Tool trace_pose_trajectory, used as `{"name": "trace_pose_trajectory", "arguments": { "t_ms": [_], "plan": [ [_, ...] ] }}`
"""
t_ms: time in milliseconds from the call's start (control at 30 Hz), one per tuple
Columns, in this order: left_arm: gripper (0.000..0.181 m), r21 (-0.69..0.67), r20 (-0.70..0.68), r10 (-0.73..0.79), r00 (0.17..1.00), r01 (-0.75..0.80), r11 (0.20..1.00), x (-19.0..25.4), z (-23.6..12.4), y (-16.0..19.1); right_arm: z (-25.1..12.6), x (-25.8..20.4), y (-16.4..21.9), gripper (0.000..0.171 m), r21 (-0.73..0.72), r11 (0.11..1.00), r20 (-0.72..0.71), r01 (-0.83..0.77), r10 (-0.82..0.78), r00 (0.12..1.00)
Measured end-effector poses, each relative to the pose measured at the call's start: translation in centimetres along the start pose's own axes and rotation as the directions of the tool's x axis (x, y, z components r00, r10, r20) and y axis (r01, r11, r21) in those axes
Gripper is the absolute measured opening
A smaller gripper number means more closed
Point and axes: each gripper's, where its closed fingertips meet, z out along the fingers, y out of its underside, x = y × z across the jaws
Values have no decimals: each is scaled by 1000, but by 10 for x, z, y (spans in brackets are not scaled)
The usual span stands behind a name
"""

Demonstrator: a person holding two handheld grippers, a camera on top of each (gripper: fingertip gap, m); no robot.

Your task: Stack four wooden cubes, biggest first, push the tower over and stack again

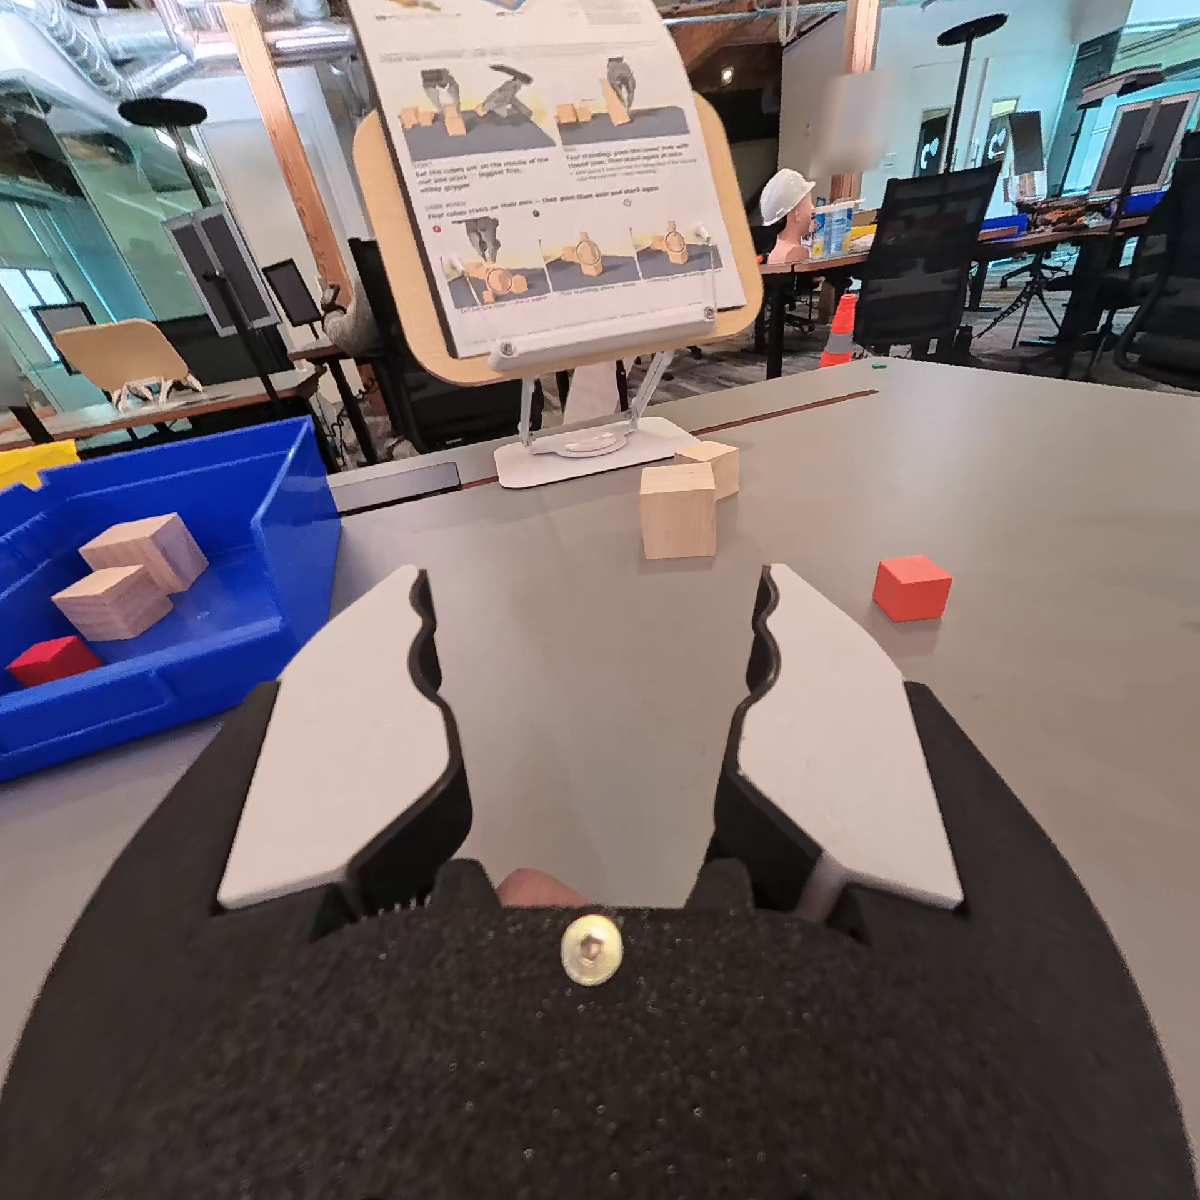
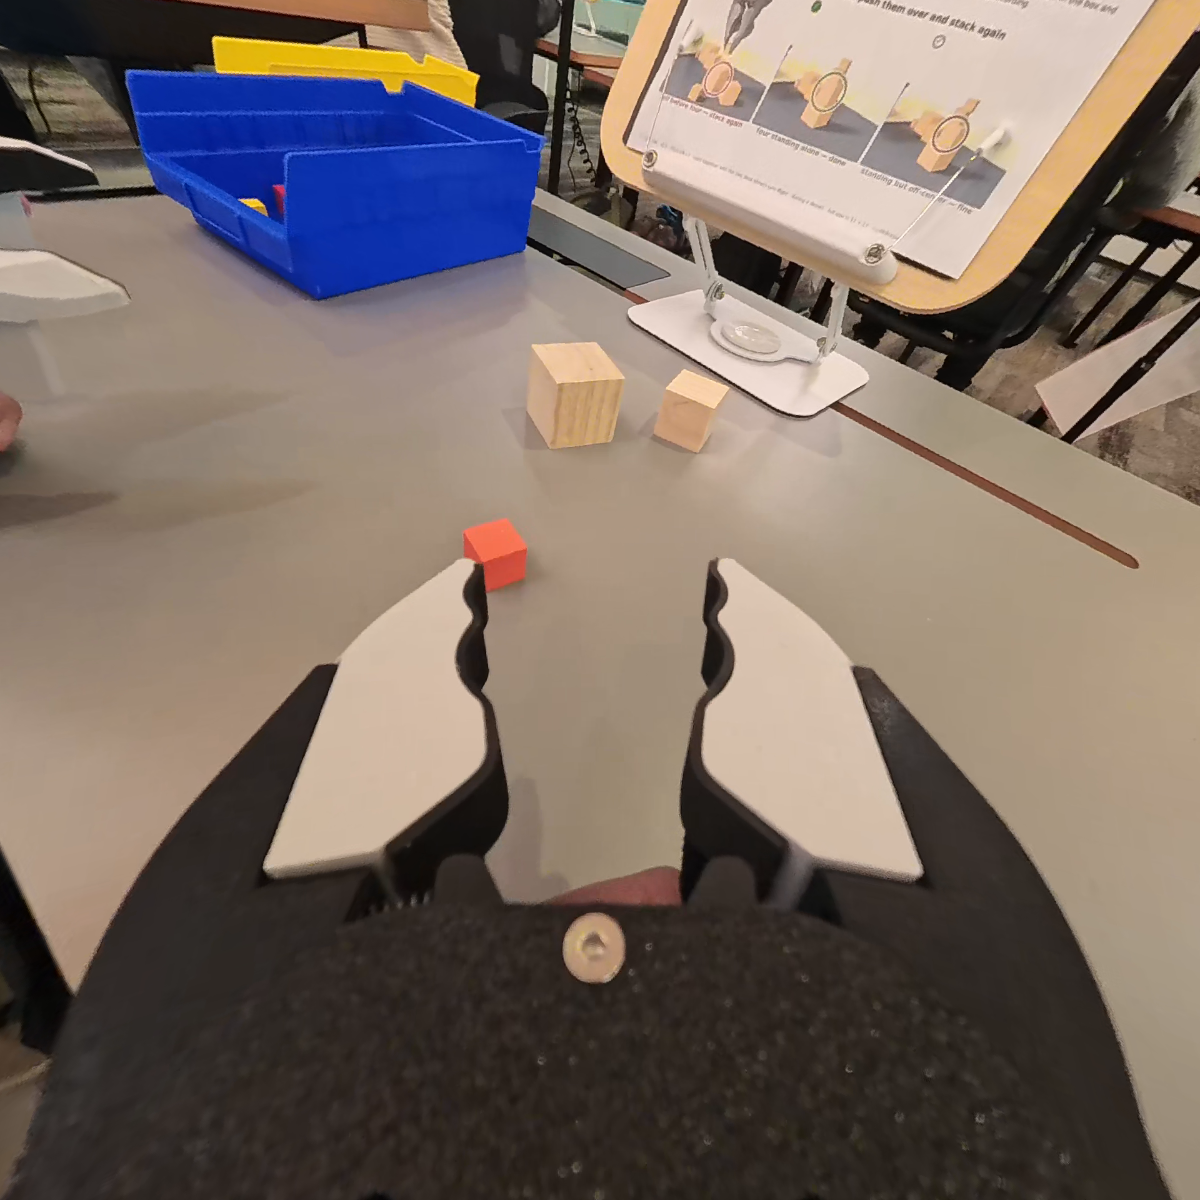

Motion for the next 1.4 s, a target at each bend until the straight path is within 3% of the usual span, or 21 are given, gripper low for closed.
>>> {"name": "trace_pose_trajectory", "arguments": {
  "t_ms": [400, 667, 1400],
  "plan": [
    [92, -52, 19, 23, 1000, -22, 998, -4, 2, 7, 18, -5, 7, 74, -11, 998, -26, -54, 53, 998],
    [91, -97, 36, -55, 998, 58, 994, -15, 1, 13, 28, -11, 12, 76, -34, 986, -38, -165, 164, 986],
    [94, -207, 124, -108, 986, 132, 969, -20, 10, 28, 28, -14, 16, 74, -58, 993, -42, -104, 102, 994]
  ]
}}
